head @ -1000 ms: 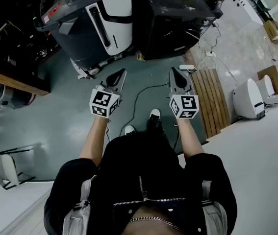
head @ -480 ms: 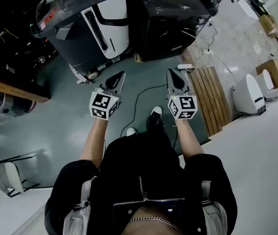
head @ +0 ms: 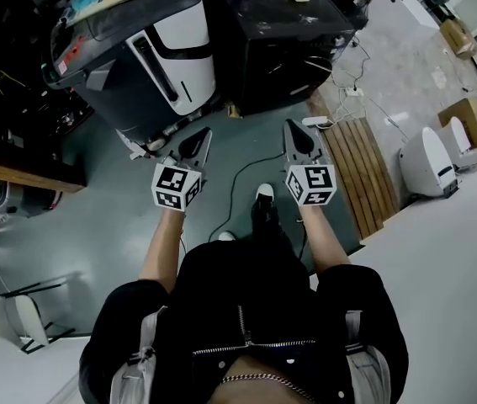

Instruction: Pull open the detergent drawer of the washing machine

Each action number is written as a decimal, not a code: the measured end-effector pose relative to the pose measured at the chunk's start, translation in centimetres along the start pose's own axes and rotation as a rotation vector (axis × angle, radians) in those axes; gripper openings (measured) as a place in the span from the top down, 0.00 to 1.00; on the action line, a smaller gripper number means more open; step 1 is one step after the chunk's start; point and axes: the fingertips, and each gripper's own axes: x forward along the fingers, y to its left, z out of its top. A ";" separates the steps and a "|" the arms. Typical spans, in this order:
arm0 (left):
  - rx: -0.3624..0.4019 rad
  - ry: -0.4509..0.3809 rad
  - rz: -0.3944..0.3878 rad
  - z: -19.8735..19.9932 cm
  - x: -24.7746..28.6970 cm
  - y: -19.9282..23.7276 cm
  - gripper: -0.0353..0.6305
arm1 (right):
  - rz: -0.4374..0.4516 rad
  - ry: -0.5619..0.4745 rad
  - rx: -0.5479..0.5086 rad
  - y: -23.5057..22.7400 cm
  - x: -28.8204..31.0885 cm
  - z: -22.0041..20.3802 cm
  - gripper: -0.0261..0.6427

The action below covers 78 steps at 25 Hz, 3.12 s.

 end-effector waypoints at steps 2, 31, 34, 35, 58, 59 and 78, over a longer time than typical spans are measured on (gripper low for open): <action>-0.004 0.000 0.001 0.2 1.7 0.5 0.91 | 0.003 0.004 0.006 -1.1 1.2 -0.1 0.95; -0.034 0.070 0.178 3.0 23.0 4.5 0.91 | 0.208 0.040 0.081 -18.8 19.8 0.0 0.95; -0.034 0.077 0.177 2.9 23.6 4.3 0.91 | 0.212 0.046 0.095 -19.3 20.1 -0.5 0.95; -0.034 0.077 0.177 3.0 23.9 4.3 0.91 | 0.213 0.049 0.099 -19.4 20.2 -0.7 0.95; -0.050 0.055 0.053 2.7 35.4 11.2 0.91 | 0.134 0.059 0.176 -23.0 29.3 -1.7 0.95; -0.051 0.057 0.042 2.5 36.0 11.3 0.91 | 0.132 0.059 0.183 -23.2 29.7 -1.8 0.95; -0.059 0.132 -0.122 -3.1 43.5 11.5 0.91 | -0.079 0.073 0.312 -27.8 34.3 -7.5 0.97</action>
